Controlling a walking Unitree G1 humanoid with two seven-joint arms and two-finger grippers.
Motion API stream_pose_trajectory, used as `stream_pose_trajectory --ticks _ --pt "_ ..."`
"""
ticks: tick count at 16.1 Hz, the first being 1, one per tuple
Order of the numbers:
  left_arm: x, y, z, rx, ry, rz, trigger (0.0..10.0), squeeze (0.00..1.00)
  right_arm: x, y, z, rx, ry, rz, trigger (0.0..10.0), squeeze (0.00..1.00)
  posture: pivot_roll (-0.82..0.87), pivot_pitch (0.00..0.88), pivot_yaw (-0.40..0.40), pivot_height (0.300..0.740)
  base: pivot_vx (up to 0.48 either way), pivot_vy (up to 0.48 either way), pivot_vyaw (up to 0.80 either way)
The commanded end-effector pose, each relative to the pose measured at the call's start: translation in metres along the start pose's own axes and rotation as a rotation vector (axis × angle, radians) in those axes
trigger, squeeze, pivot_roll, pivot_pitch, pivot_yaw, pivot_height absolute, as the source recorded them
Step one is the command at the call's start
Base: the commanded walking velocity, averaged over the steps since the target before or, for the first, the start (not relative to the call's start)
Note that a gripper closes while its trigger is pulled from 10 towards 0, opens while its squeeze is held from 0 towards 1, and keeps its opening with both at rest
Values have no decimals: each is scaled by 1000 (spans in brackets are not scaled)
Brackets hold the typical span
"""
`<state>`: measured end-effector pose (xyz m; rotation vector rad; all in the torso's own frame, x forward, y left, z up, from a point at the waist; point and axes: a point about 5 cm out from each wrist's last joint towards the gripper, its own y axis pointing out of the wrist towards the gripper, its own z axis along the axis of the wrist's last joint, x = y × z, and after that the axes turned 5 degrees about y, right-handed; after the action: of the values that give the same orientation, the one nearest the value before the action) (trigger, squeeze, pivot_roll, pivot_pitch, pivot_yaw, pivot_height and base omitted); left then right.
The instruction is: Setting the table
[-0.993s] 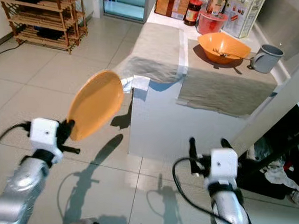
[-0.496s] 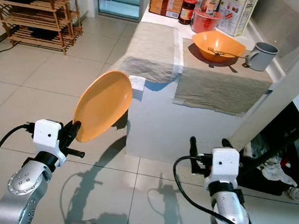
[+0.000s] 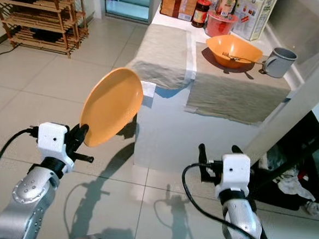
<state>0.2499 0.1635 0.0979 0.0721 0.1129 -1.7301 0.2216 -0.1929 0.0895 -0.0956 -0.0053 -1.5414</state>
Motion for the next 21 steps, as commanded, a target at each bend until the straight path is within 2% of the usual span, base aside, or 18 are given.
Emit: stream_pose_trajectory --ticks 1,5,7,14,21 --pt "0 6 16 75 8 6 0 0 8 3 -1 -14 6 -16 10000 0 43 0 -94 718 0 0 0" --pt "-1 8 16 73 9 10 0 0 9 4 -2 -15 15 -18 10000 0 60 0 -100 718 0 0 0" --pt "-1 8 18 73 11 11 0 0 3 6 -6 -24 29 -12 10000 0 73 0 -101 718 0 0 0" --pt "6 8 21 83 5 15 0 0 3 10 -8 -35 33 2 10000 0 87 0 -118 718 0 -480 0" --pt "2 20 25 80 34 47 0 0 1 17 -8 -36 28 23 10000 0 96 0 -131 718 0 -480 0"
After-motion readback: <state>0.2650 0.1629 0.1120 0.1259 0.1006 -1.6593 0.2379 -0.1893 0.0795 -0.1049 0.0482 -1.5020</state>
